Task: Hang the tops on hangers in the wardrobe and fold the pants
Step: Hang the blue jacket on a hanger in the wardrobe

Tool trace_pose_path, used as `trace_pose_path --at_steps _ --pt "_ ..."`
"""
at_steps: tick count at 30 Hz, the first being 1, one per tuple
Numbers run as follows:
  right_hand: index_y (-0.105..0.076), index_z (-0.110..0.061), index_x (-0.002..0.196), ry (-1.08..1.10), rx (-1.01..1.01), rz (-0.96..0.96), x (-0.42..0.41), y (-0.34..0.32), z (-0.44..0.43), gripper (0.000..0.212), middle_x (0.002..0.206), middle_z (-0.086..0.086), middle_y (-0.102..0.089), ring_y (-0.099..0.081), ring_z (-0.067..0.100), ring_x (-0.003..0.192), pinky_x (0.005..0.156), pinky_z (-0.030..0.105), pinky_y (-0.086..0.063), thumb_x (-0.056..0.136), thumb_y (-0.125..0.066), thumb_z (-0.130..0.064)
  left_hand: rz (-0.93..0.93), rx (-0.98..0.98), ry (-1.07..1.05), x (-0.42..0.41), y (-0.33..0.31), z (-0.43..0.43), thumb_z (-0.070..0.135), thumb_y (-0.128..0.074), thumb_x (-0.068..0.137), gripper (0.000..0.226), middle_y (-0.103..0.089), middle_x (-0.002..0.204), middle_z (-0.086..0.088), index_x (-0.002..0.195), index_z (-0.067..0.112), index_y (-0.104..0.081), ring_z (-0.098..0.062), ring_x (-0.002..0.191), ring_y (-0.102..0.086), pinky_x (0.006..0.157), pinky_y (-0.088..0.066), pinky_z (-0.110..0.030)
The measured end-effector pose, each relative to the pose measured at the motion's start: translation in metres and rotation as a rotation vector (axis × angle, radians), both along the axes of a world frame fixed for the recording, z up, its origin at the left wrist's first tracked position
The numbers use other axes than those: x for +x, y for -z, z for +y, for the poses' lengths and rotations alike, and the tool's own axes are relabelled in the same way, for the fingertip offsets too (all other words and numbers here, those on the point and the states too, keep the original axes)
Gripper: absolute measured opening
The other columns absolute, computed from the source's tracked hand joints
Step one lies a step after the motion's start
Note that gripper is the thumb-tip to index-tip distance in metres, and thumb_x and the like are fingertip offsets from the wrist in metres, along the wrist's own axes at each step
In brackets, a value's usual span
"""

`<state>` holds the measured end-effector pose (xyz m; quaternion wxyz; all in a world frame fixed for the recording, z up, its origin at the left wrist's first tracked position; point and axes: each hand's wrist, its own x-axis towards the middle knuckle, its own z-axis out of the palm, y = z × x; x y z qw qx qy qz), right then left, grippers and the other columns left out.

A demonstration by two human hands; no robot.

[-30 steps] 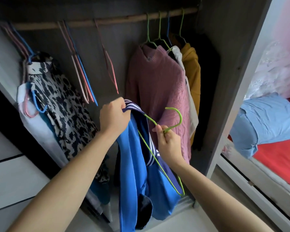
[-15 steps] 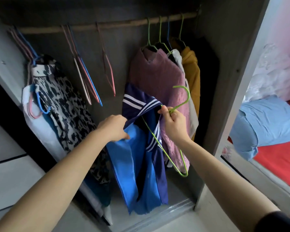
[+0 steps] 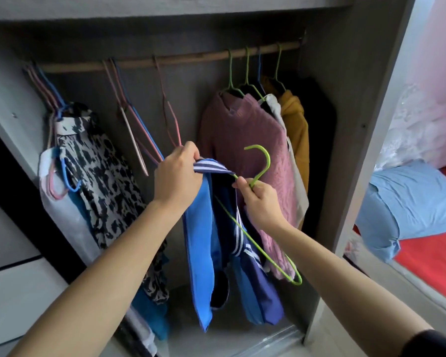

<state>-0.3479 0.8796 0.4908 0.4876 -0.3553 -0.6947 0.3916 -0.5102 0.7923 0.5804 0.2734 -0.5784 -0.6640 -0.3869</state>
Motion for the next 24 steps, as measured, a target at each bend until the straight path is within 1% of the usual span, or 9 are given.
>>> trace_pose_path --at_steps 2,5,8,12,14,16,19,22,24 --pt "-0.074 -0.023 0.090 0.014 0.014 0.037 -0.001 0.007 -0.005 0.031 0.047 -0.013 -0.044 -0.039 0.003 0.046 0.051 0.023 -0.034 0.103 -0.049 -0.036 -0.020 0.018 0.022 -0.002 -0.001 0.005 -0.007 -0.056 0.069 0.022 -0.056 0.078 -0.005 0.082 0.011 -0.054 -0.033 0.069 -0.052 0.059 -0.041 -0.039" --pt "-0.074 -0.019 0.090 0.010 -0.076 -0.082 0.000 0.010 0.000 0.032 0.060 -0.003 -0.055 -0.051 0.015 0.062 0.066 0.031 -0.041 0.104 -0.048 -0.032 -0.125 -0.021 0.139 -0.001 -0.011 0.012 -0.009 -0.057 0.065 0.024 -0.055 0.072 0.001 0.076 0.011 -0.054 -0.021 0.062 -0.048 0.060 -0.038 -0.034" --pt "-0.076 -0.022 0.087 0.050 -0.082 0.047 0.006 -0.002 0.013 0.031 0.082 0.003 -0.074 -0.066 0.023 0.081 0.084 0.034 -0.049 0.103 -0.052 -0.033 -0.241 -0.291 0.274 0.005 -0.010 0.015 0.002 -0.069 0.073 0.022 -0.059 0.072 0.007 0.079 0.019 -0.057 -0.005 0.060 -0.052 0.061 -0.043 -0.022" --pt "-0.075 -0.027 0.086 0.007 0.018 0.045 0.012 -0.004 0.016 0.031 0.086 0.000 -0.075 -0.068 0.021 0.084 0.087 0.037 -0.048 0.103 -0.051 -0.035 -0.445 -0.618 0.493 -0.006 -0.005 0.011 0.003 -0.076 0.077 0.027 -0.062 0.086 0.001 0.095 0.017 -0.062 -0.017 0.072 -0.053 0.072 -0.049 -0.032" --pt "-0.075 -0.027 0.084 -0.005 0.036 0.063 0.018 -0.013 0.021 0.032 0.088 0.010 -0.075 -0.067 0.029 0.090 0.089 0.043 -0.049 0.103 -0.052 -0.036 -0.355 -0.649 0.466 -0.015 -0.006 0.013 0.004 -0.075 0.076 0.033 -0.064 0.098 0.001 0.100 0.022 -0.062 -0.015 0.076 -0.051 0.074 -0.046 -0.029" --pt "-0.074 -0.028 0.081 -0.040 0.072 0.040 0.024 -0.025 0.024 0.035 0.087 0.025 -0.070 -0.063 0.042 0.088 0.084 0.047 -0.047 0.102 -0.051 -0.042 -0.060 -0.625 0.249 -0.024 -0.007 0.017 0.015 -0.077 0.071 0.054 -0.047 0.132 -0.006 0.120 0.025 -0.055 -0.019 0.109 -0.047 0.098 -0.040 -0.034" --pt "-0.073 -0.031 0.075 -0.082 0.144 0.011 0.026 -0.035 0.022 0.041 0.080 0.027 -0.066 -0.059 0.035 0.070 0.074 0.046 -0.046 0.097 -0.049 -0.056 0.176 -0.620 0.137 -0.029 -0.008 0.020 0.065 -0.067 0.068 0.092 -0.005 0.161 0.001 0.146 0.035 -0.029 -0.018 0.149 0.002 0.119 -0.006 -0.048" --pt "-0.071 -0.031 0.071 -0.102 0.167 0.002 0.030 -0.045 0.023 0.042 0.074 0.019 -0.067 -0.058 0.037 0.069 0.072 0.048 -0.047 0.098 -0.049 -0.054 0.055 -0.621 0.226 -0.027 -0.016 0.029 0.091 -0.016 0.071 0.095 -0.048 0.141 0.004 0.140 0.032 -0.047 -0.015 0.143 -0.025 0.118 -0.001 -0.045" --pt "-0.069 -0.031 0.069 -0.099 0.180 -0.026 0.031 -0.048 0.024 0.040 0.068 0.014 -0.065 -0.055 0.036 0.065 0.067 0.047 -0.047 0.101 -0.050 -0.047 0.063 -0.547 0.216 -0.028 -0.018 0.033 0.084 -0.016 0.079 0.082 -0.061 0.108 0.009 0.119 0.030 -0.062 -0.020 0.117 -0.047 0.106 -0.019 -0.040"
